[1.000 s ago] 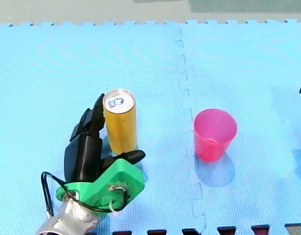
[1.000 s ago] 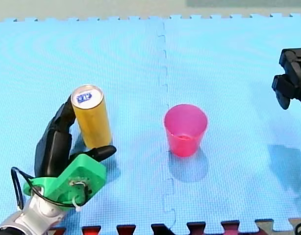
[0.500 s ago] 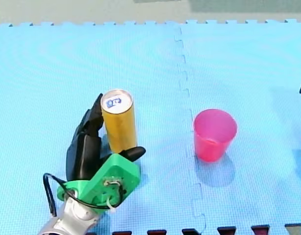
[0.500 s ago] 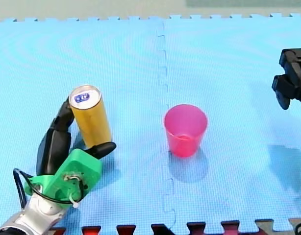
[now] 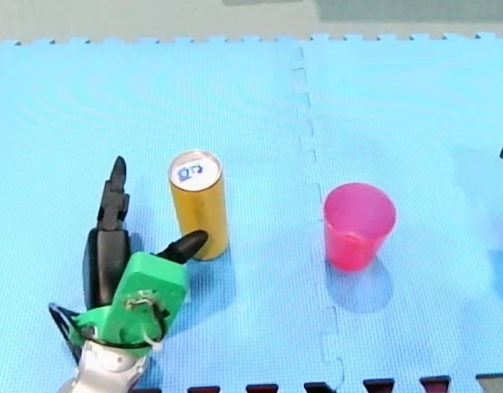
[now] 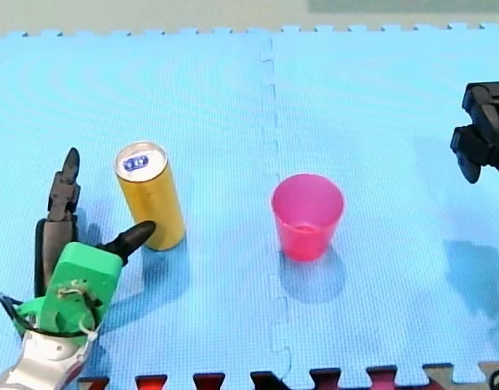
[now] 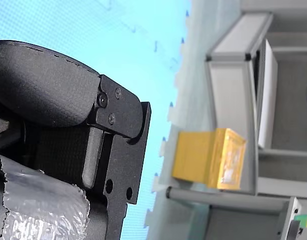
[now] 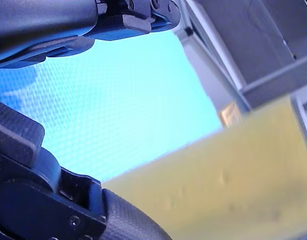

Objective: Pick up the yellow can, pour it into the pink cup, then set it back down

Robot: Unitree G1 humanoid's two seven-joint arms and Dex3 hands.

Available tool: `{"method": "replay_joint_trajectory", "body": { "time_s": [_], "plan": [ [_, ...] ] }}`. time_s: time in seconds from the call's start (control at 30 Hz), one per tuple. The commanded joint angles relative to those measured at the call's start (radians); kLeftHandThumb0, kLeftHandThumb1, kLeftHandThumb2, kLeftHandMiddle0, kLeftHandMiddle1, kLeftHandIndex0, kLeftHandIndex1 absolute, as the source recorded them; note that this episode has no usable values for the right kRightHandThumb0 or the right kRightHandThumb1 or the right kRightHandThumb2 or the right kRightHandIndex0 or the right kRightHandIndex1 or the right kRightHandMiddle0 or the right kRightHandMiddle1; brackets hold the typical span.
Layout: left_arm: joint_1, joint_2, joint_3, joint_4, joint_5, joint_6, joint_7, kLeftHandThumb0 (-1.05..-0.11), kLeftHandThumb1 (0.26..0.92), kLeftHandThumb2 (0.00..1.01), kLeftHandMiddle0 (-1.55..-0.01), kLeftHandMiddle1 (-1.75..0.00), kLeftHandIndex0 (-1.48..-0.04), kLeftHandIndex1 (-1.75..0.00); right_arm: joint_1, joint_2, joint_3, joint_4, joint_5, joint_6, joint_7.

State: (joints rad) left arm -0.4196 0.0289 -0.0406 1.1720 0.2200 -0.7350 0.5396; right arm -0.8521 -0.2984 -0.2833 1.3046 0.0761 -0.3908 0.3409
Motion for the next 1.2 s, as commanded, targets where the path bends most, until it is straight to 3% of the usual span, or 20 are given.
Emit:
{"method": "replay_joint_trajectory", "body": {
  "time_s": [0.0,0.17,0.63,0.9,1.17],
  "plan": [
    [0.014,0.018,0.007,0.002,0.005,-0.015,0.01,-1.048,0.8,0.0,-0.2,-0.03,-0.13,0.0,-0.005,-0.004,-0.001,0.0,0.002,0.004,0.001],
    [0.024,0.033,0.016,0.008,0.011,-0.035,0.02,-1.048,0.801,0.0,-0.2,-0.02,-0.12,0.0,-0.005,-0.005,-0.001,0.001,0.002,0.004,0.004],
    [0.044,0.022,0.051,0.02,-0.007,-0.097,0.02,-1.048,0.775,0.0,-0.18,-0.01,-0.12,0.0,-0.007,-0.001,0.0,0.0,0.002,0.009,0.001],
    [0.056,0.0,0.109,0.022,-0.136,-0.176,-0.227,-1.048,0.761,0.0,-0.16,0.0,-0.13,0.0,-0.004,0.0,0.001,0.0,0.001,0.004,0.001],
    [0.058,-0.013,0.152,0.009,-0.205,-0.172,-0.36,-1.048,0.783,0.01,-0.16,0.0,-0.14,-0.01,-0.005,0.001,0.002,0.001,0.0,0.004,0.002]
  ]
}}
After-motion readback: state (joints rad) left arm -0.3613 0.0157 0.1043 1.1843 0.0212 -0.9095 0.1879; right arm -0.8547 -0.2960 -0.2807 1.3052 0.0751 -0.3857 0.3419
